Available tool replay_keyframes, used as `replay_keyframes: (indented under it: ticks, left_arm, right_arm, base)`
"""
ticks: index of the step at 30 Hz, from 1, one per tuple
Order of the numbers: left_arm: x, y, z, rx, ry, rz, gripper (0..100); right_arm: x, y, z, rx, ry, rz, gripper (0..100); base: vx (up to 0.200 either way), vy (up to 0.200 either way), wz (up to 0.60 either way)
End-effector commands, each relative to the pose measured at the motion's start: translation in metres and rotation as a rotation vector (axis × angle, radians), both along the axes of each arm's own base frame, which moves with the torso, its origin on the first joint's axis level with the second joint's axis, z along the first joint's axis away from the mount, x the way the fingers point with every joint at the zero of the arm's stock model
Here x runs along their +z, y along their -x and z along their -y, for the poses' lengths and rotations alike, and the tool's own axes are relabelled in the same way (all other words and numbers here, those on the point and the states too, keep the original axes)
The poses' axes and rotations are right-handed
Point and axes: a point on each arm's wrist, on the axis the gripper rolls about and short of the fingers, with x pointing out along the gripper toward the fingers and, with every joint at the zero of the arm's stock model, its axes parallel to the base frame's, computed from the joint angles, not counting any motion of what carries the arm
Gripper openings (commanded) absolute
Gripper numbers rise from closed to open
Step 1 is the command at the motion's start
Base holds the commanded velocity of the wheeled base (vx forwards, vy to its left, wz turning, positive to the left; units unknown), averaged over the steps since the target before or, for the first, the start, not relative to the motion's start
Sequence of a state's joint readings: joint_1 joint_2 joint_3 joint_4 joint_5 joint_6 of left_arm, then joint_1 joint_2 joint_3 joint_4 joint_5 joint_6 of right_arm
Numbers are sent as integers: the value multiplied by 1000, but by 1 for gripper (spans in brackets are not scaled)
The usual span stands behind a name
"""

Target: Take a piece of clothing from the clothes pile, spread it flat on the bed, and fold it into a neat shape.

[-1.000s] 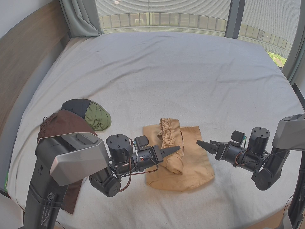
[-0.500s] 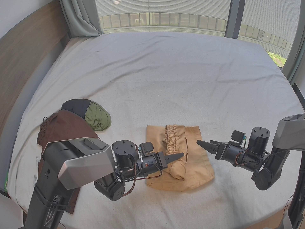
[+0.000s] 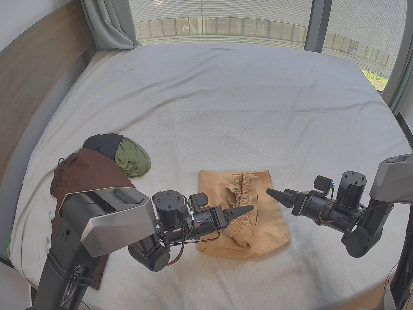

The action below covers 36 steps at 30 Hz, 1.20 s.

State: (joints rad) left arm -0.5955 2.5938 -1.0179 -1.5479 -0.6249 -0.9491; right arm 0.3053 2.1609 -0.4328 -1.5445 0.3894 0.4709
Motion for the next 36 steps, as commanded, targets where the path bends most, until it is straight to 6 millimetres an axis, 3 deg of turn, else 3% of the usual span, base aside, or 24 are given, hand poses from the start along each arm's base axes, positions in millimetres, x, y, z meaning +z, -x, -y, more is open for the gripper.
replay_keyframes:
  ticks: [1,13,20,31,36]
  left_arm:
    - [-1,-1,-2,7,-2,-1,100]
    - [22,-7,-12,56,21,46,100]
    - [45,-9,-37,108,15,93,100]
    - [70,8,-69,149,-57,201,100]
    - [76,15,-81,166,-87,235,100]
  right_arm:
    - [-1,0,0,2,0,-2,100]
    - [-2,2,-2,9,2,-8,100]
    - [-8,11,-11,44,13,-42,100]
    - [-30,28,-26,113,50,-140,100]
    - [-52,32,-26,119,82,-216,100]
  base:
    - [0,0,0]
    - [0,0,0]
    - [0,0,0]
    - [0,0,0]
    - [0,0,0]
